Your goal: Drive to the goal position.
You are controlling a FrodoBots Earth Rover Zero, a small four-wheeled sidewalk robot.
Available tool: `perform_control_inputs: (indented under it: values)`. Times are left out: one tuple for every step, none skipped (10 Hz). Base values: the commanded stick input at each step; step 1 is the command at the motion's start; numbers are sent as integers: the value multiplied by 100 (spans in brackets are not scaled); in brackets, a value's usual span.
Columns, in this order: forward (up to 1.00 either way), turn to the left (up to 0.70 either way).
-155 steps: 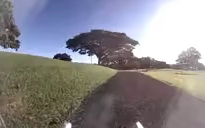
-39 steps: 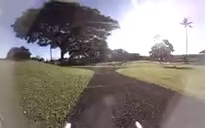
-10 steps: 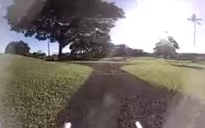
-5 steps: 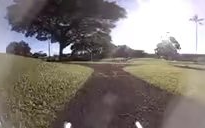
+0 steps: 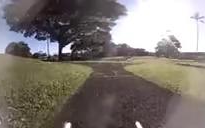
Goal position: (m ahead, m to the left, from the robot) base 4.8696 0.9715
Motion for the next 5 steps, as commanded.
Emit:
perform_control_inputs:
  values:
    - [70,0]
    - [70,0]
    - [70,0]
    - [70,0]
    - [70,0]
